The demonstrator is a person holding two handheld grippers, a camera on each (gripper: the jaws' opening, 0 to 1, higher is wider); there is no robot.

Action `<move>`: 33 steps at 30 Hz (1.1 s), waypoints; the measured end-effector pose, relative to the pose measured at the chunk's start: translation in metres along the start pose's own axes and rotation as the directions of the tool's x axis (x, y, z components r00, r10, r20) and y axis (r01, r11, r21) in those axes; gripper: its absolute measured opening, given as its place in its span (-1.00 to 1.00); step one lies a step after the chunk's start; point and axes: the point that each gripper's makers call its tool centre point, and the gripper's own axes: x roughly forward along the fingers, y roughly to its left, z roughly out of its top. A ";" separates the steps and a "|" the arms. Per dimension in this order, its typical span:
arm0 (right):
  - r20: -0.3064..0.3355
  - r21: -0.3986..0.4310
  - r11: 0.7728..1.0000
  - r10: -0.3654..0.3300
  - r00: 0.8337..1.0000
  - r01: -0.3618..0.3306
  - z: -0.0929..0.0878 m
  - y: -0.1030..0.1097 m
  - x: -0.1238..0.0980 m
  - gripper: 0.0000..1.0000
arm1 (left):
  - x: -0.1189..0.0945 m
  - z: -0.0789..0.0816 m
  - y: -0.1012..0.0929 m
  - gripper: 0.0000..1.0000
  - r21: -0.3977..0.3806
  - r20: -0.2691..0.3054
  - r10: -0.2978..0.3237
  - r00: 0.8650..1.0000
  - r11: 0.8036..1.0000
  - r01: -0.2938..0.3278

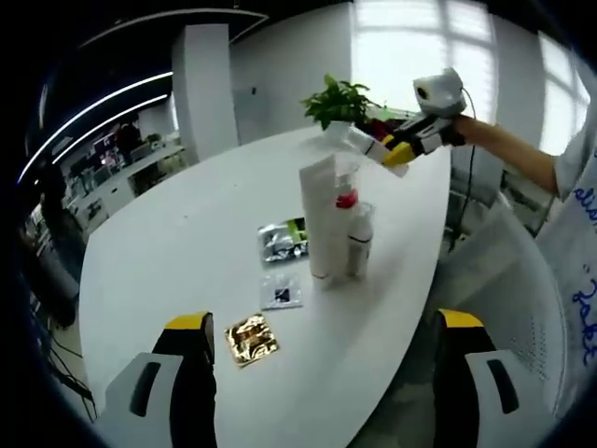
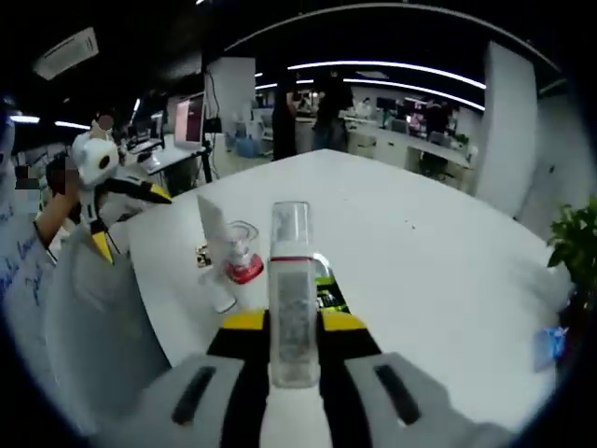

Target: Arrange the skincare products in the storage area until every visible bottle or jar stands upright without overlapping.

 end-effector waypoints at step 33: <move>0.151 0.036 0.979 0.193 0.970 -0.200 0.022 0.122 0.024 -0.63 | 0.001 0.018 -0.024 0.61 -0.065 0.110 -0.040 0.993 0.997 0.047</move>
